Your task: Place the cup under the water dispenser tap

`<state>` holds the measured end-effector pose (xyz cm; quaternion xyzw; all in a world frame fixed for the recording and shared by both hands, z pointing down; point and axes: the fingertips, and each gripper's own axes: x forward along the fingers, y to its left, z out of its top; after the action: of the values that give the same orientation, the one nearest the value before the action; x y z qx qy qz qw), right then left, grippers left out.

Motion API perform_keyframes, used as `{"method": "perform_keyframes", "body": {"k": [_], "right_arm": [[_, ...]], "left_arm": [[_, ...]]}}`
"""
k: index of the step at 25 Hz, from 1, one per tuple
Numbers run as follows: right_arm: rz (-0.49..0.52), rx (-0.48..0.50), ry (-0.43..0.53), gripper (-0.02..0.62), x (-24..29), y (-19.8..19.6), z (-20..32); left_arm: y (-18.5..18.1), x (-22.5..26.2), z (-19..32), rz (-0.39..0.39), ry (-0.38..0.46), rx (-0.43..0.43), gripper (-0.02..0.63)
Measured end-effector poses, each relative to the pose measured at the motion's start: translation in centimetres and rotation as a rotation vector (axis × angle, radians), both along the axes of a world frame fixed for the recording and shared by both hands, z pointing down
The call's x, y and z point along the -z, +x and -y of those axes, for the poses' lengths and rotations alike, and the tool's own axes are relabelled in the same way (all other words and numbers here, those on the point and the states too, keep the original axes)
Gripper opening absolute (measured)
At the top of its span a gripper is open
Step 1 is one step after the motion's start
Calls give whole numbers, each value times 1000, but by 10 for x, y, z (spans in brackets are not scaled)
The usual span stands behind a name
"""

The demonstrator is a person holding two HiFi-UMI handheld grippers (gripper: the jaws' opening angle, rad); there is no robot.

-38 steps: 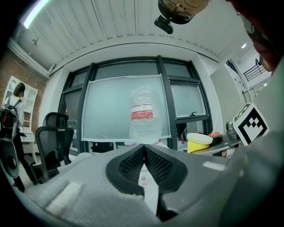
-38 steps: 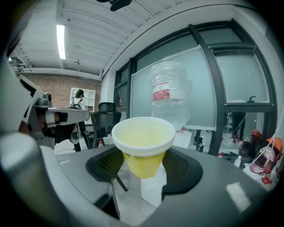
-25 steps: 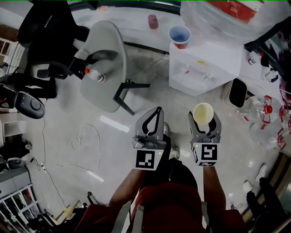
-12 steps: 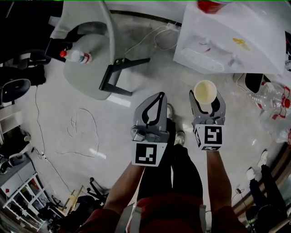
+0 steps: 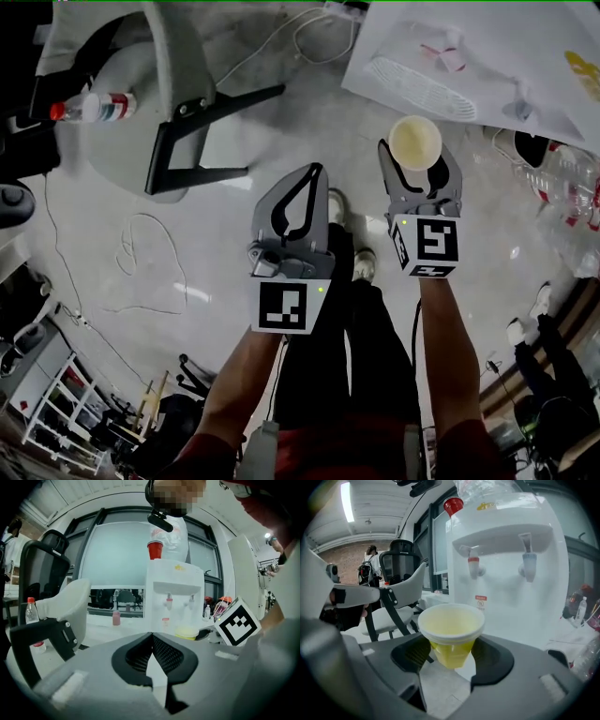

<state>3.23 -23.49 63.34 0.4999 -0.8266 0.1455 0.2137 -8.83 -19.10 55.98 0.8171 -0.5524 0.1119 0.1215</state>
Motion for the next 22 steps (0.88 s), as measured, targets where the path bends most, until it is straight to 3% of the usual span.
{"method": "perform_keyframes", "body": {"k": [15, 22], "right_arm": [[-37, -48, 68, 265, -40, 10, 79], [-50, -63, 55, 267, -53, 9, 99]], "left_arm": [[4, -61, -5, -65, -71, 28, -5], [4, -71, -9, -49, -93, 3, -5]]}}
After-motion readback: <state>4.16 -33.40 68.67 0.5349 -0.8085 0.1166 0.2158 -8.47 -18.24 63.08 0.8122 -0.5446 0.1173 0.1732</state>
